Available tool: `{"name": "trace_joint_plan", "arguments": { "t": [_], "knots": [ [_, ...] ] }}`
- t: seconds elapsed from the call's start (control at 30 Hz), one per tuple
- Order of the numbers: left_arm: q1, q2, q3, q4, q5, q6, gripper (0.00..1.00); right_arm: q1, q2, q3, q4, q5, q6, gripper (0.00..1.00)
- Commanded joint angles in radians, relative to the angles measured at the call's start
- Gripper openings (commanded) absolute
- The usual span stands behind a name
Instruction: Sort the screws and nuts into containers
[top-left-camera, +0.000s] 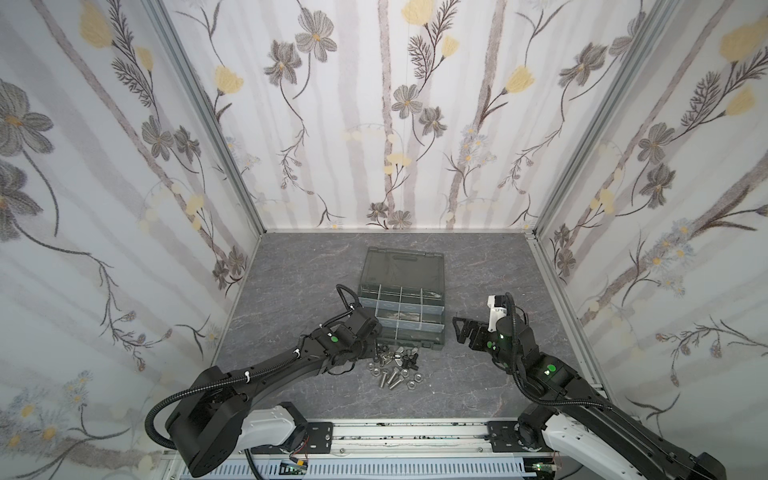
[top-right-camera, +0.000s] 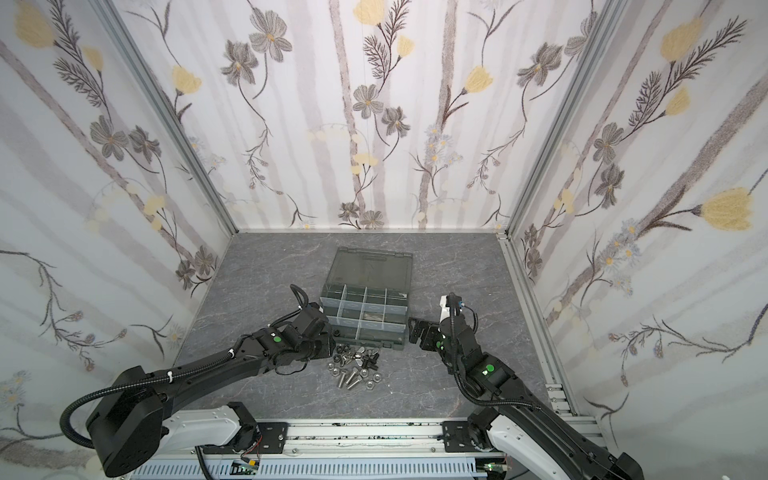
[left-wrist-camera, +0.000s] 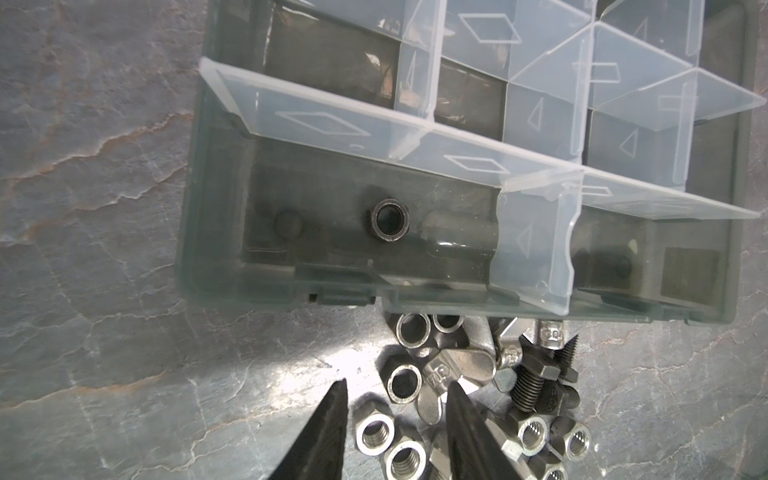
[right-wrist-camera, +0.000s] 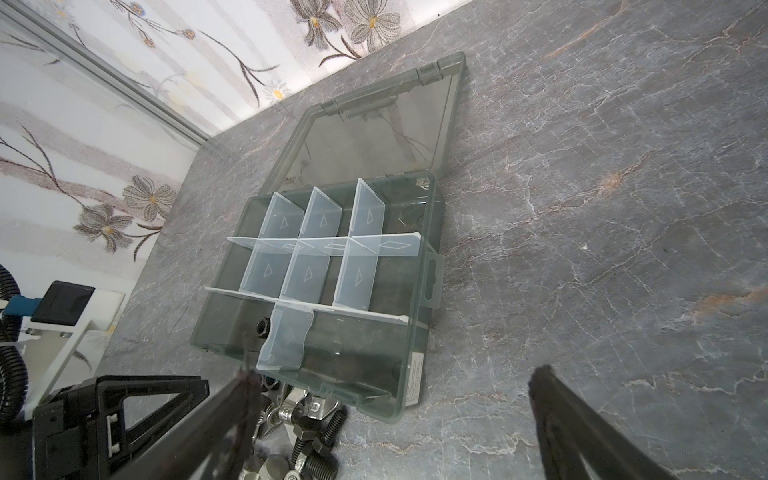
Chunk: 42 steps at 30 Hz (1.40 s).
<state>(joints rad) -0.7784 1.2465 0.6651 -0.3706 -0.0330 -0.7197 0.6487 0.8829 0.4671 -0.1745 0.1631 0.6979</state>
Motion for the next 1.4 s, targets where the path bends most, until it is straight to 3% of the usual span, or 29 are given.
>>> {"name": "trace_joint_plan", "arguments": {
  "t": [0.0, 1.37],
  "knots": [
    [-0.008, 0.006, -0.007, 0.007, -0.012, -0.021, 0.42, 0.000, 0.004, 0.001, 0.038, 0.000, -0.001, 1.00],
    [-0.063, 0.206, 0.016, 0.021, -0.034, 0.002, 0.42, 0.001, -0.029, -0.016, -0.016, 0.017, 0.019, 1.00]
  ]
}}
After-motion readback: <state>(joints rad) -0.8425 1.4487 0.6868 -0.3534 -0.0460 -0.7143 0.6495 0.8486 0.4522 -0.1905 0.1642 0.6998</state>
